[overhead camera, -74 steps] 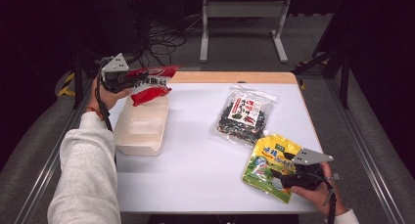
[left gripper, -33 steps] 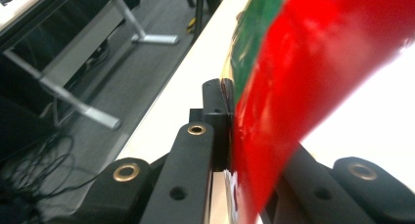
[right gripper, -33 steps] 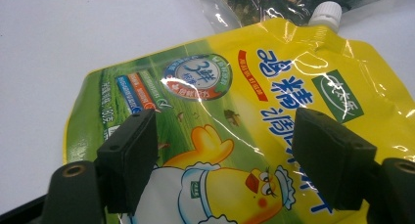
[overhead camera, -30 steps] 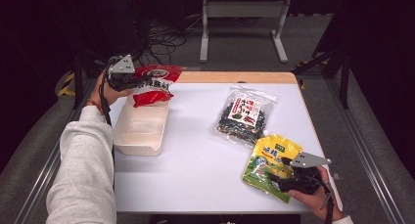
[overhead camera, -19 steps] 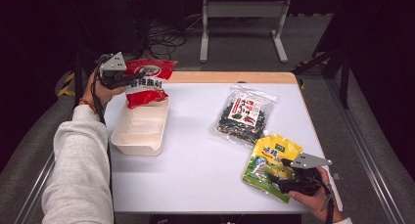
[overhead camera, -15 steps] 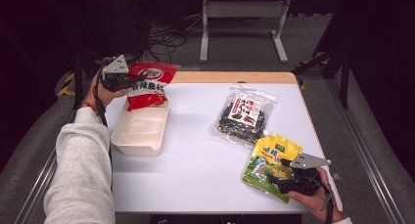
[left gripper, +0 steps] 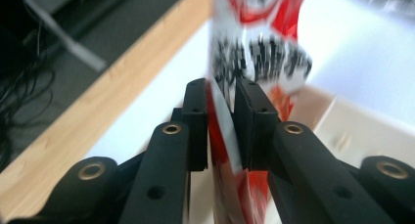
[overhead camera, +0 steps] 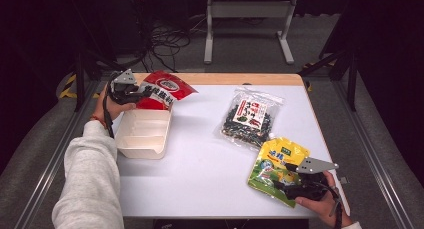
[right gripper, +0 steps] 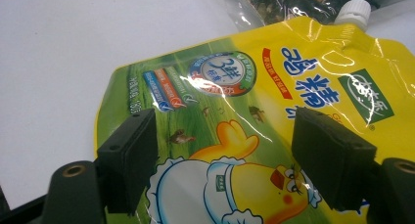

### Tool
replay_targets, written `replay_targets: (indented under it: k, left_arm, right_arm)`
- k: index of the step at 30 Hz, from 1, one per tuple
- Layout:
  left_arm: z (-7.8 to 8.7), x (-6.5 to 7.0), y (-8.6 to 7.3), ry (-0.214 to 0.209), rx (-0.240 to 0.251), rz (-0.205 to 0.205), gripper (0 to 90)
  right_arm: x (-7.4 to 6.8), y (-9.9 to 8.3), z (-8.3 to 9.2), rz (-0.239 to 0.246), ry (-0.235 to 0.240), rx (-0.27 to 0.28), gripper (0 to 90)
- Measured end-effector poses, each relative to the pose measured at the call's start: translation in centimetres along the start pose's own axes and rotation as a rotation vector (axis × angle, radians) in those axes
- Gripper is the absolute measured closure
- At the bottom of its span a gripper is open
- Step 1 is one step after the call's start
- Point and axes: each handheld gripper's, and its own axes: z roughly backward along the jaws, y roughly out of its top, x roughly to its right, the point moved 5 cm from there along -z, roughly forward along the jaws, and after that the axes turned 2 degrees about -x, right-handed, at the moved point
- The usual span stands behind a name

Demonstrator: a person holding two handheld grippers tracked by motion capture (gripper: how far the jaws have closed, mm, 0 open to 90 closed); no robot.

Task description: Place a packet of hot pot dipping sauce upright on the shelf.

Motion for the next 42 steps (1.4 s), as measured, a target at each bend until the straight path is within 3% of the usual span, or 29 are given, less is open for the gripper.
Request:
replay_targets:
  k: [3, 10, 13, 17, 21, 24, 29, 33, 36, 38, 40, 41, 42]
  left_arm:
    - [0.2, 0.0, 0.1, 0.024, -0.031, 0.000, 76.5]
    - [0.0, -0.4, 0.0, 0.072, -0.030, 0.008, 78.8]
    - [0.1, -0.5, -0.2, 0.045, -0.016, 0.016, 80.7]
    - [-0.1, -0.7, -0.9, 0.000, 0.034, 0.068, 83.0]
    - [-0.3, -0.9, -1.3, 0.030, 0.038, 0.079, 83.0]
    - [-0.4, -0.9, -1.6, 0.025, 0.056, 0.104, 82.9]
    - [-0.5, -0.8, -1.9, 0.039, 0.048, 0.089, 83.1]
    - [-0.9, -1.0, -2.3, 0.048, 0.048, 0.123, 83.1]
    - [-0.9, -0.9, -2.2, 0.058, 0.038, 0.124, 82.9]
    - [-0.9, -0.8, -2.0, 0.076, 0.017, 0.114, 80.9]
    - [-0.9, -0.6, -1.7, 0.100, -0.003, 0.113, 67.2]
    - [-0.9, -0.4, -1.7, 0.085, -0.010, 0.118, 61.6]
    - [-0.7, -0.4, -1.7, 0.083, -0.016, 0.105, 63.7]
  right_arm:
    - [0.0, 0.0, 0.1, 0.005, 0.001, -0.001, 25.1]
    - [-0.1, 0.0, 0.0, 0.001, 0.011, 0.001, 25.1]
    - [-0.1, 0.0, -0.1, -0.007, 0.016, 0.000, 25.1]
    - [0.0, 0.0, -0.2, -0.016, 0.021, 0.000, 25.0]
    - [-0.1, 0.0, -0.3, -0.016, 0.024, 0.002, 25.0]
    - [-0.1, 0.0, -0.3, -0.018, 0.028, 0.002, 25.0]
    - [-0.2, 0.1, -0.3, -0.017, 0.035, 0.003, 24.9]
    - [-0.2, 0.1, -0.2, -0.012, 0.038, 0.002, 24.7]
    - [-0.2, 0.1, -0.2, -0.010, 0.042, 0.003, 24.5]
    - [-0.2, 0.1, -0.2, -0.011, 0.042, 0.003, 24.3]
    - [-0.3, 0.1, -0.2, -0.007, 0.048, 0.004, 24.2]
    - [-0.3, 0.1, -0.2, -0.008, 0.049, 0.003, 24.2]
    - [-0.3, 0.1, -0.3, -0.007, 0.052, 0.004, 24.2]
